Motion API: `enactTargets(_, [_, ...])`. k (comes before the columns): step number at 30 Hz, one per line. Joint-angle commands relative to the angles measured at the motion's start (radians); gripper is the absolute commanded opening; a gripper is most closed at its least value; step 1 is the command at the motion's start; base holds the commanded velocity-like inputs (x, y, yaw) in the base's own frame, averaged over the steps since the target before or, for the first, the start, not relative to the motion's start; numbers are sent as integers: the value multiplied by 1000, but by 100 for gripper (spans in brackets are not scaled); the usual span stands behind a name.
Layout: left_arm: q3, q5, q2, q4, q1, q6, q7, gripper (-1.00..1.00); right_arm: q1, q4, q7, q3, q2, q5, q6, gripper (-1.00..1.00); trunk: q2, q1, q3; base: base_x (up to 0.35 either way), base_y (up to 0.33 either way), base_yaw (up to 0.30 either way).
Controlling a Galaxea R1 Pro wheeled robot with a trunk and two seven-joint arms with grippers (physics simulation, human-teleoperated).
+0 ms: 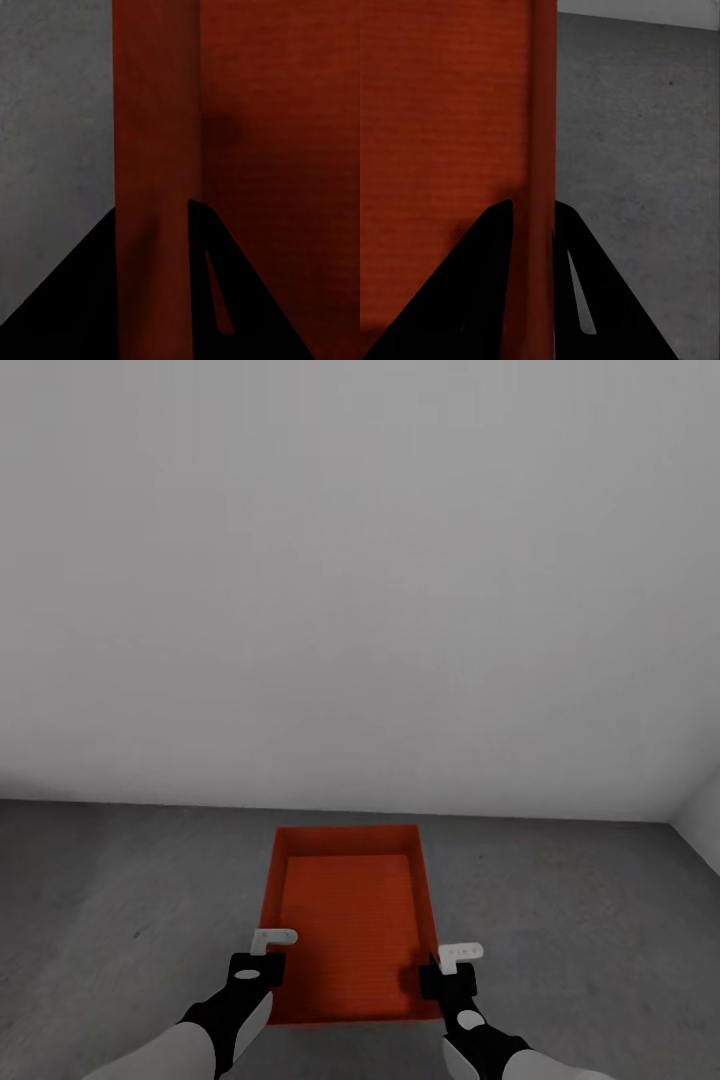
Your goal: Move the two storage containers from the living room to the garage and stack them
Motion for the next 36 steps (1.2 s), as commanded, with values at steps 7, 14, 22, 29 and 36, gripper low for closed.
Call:
enactTargets(7, [25,63,-6,-46,-1,3,-1,-100,0,1,4,23,0,-9,-2,-100,-1,1,-1,315,0,0])
enactTargets(14, [25,63,-6,-46,-1,3,-1,-100,0,1,4,23,-1,-9,-1,-100,-1,1,-1,318,0,0])
enactTargets(22, [25,63,-6,-45,-1,2,-1,-100,0,1,4,23,0,-11,-2,-100,-1,1,-1,125,0,0])
enactTargets(29, [23,63,-6,-44,-1,1,-1,-100,0,3,5,23,1,-13,-2,-100,-1,1,-1,9,0,0])
enactTargets(36, [23,63,-6,-44,-1,1,-1,-100,0,3,4,23,1,-13,-2,-100,-1,1,-1,0,0,1])
